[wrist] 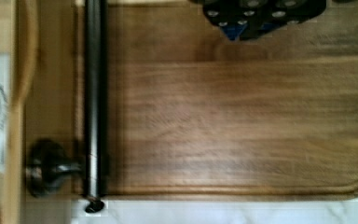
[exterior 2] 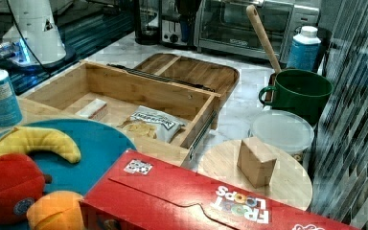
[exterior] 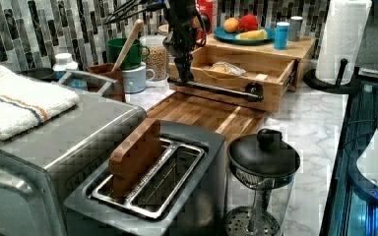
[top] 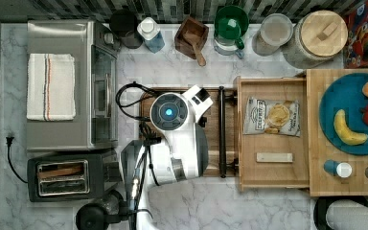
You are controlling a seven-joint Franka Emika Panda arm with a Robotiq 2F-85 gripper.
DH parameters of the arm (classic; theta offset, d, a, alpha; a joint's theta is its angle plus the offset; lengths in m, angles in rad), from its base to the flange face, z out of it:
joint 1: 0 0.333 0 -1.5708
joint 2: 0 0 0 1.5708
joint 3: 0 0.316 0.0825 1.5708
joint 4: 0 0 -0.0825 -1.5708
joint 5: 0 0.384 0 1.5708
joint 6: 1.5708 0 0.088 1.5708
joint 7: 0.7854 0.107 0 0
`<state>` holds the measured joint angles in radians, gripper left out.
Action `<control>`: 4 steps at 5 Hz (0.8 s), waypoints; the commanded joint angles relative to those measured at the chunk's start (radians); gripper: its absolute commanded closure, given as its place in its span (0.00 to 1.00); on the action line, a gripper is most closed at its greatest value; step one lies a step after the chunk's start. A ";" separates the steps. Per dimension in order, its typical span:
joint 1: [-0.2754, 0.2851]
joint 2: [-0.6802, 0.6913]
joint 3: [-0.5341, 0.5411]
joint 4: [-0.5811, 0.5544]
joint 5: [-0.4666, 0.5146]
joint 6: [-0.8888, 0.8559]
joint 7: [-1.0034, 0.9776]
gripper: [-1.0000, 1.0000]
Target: Close the drawer.
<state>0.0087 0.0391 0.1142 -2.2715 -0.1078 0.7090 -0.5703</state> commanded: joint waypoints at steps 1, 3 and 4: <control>0.005 0.133 -0.065 -0.037 0.009 0.120 -0.046 1.00; -0.013 0.121 -0.079 -0.058 -0.066 0.145 -0.051 1.00; -0.007 0.081 -0.103 -0.078 -0.114 0.158 -0.069 1.00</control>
<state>-0.0214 0.2102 -0.0011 -2.3574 -0.1566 0.8203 -0.5723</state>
